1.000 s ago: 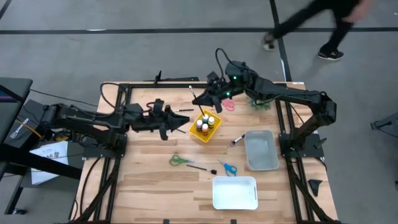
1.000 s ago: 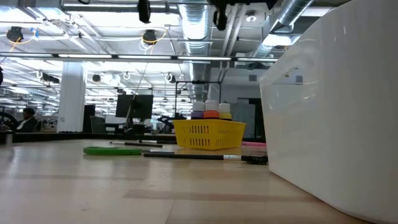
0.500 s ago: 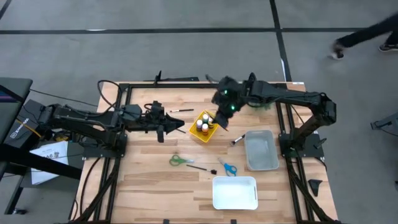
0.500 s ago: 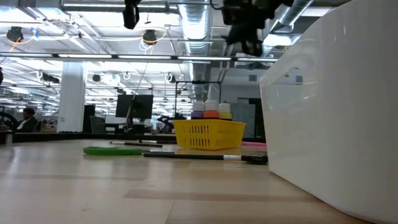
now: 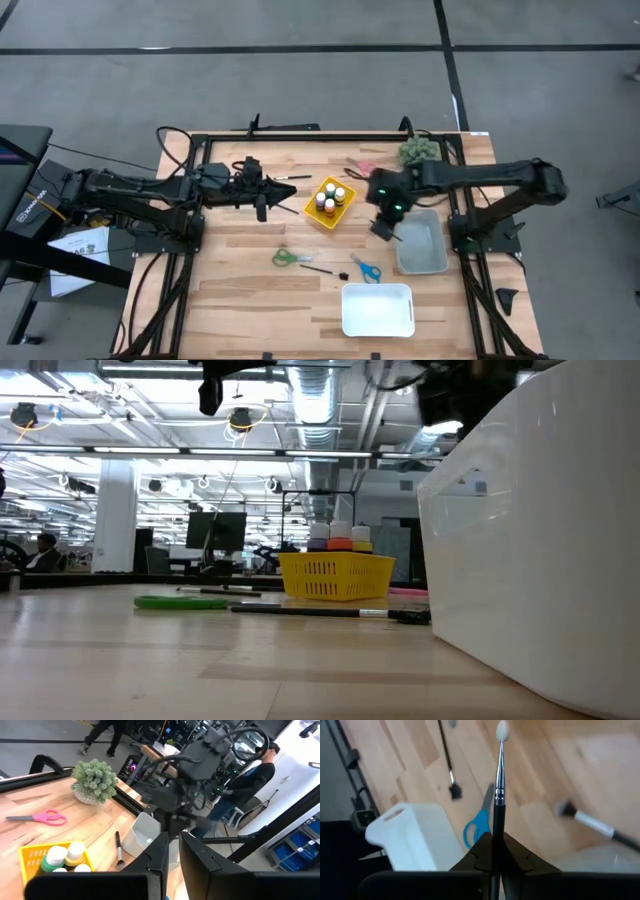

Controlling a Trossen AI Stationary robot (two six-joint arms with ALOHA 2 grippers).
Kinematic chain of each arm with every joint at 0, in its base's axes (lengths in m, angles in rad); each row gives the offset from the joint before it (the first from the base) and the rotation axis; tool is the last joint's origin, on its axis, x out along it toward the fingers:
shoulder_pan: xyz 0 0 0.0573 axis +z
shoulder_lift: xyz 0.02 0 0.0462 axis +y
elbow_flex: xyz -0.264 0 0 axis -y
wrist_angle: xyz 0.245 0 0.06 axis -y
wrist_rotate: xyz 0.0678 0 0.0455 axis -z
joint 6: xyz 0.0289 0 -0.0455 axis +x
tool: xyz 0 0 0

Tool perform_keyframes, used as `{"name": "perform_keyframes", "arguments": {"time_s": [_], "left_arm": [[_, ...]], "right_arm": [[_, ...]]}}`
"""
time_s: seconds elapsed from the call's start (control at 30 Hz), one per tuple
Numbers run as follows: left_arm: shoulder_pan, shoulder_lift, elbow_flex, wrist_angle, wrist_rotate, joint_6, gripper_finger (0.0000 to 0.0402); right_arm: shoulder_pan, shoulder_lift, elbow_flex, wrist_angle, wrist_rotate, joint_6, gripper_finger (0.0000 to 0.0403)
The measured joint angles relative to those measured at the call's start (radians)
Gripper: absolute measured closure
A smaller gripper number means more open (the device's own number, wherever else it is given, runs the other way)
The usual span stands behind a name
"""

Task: Pick & Place Paint Supplies
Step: Put the bottom left black eyeshadow brush into the gray bin

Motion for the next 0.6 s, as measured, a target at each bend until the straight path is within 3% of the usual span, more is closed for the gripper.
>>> {"name": "perform_keyframes", "arguments": {"time_s": [0.33,0.6], "left_arm": [[0.000,0.000,0.000,-0.011,0.000,0.034,0.0360],[0.000,0.000,0.000,-0.011,0.001,0.039,0.0361]], "right_arm": [[0.167,-0.388,-0.176,0.023,0.056,0.255,0.0393],[0.250,-0.508,-0.195,-0.175,0.230,0.578,0.0393]]}}
